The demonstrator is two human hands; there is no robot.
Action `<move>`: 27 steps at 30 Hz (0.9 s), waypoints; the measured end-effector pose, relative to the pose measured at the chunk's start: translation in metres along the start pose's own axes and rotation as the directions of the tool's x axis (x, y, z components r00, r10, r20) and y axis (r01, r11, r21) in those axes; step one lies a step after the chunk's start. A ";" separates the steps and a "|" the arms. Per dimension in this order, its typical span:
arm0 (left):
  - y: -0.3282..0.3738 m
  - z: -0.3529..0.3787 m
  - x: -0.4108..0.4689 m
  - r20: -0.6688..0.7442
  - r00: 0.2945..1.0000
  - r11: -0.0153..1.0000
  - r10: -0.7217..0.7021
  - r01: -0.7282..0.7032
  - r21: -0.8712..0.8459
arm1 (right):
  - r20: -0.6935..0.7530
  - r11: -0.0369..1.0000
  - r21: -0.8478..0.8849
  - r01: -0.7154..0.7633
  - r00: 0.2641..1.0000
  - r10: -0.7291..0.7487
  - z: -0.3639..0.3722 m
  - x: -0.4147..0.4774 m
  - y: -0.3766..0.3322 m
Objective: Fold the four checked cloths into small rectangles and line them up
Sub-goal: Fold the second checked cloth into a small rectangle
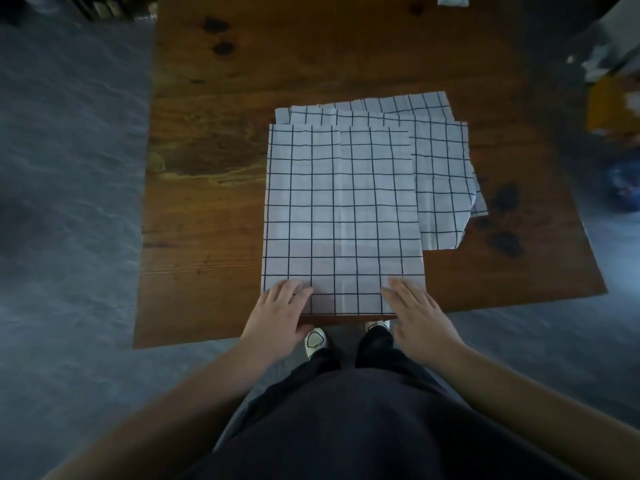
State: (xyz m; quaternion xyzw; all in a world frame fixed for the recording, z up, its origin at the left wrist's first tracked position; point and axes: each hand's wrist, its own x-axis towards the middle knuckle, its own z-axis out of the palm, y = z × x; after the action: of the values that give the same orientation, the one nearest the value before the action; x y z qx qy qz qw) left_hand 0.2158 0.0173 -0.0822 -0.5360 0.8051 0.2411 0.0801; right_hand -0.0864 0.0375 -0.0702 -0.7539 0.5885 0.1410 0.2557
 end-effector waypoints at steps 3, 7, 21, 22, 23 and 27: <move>-0.017 0.001 -0.002 0.076 0.997 0.997 0.028 -0.033 0.069 | -0.007 0.999 -0.045 0.014 1.000 -0.014 0.011 -0.003 0.006; -0.028 -0.002 -0.006 0.092 0.992 0.987 0.091 -0.102 0.125 | -0.071 0.998 -0.066 0.019 0.997 -0.023 0.013 -0.006 0.008; -0.017 -0.014 -0.024 -0.086 0.996 0.987 0.011 -0.025 -0.159 | -0.201 0.996 0.086 -0.014 0.979 0.031 -0.016 -0.010 0.006; -0.017 -0.020 -0.023 -0.109 0.994 0.980 -0.021 -0.001 -0.199 | -0.229 0.995 0.098 -0.010 0.973 0.032 -0.022 -0.010 0.007; -0.016 -0.028 -0.022 -0.128 0.991 0.973 -0.049 0.019 -0.229 | -0.260 0.995 0.104 -0.004 0.965 0.032 -0.028 -0.010 0.008; -0.016 -0.063 -0.013 -0.201 0.973 0.953 -0.116 0.052 -0.297 | -0.411 0.996 0.088 0.022 0.912 0.016 -0.057 -0.005 0.011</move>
State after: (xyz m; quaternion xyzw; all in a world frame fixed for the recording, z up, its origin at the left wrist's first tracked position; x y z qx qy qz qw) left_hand 0.2440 -0.0073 -0.0271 -0.5989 0.7412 0.2932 -0.0769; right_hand -0.1030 0.0081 -0.0229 -0.7552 0.6338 -0.0479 0.1603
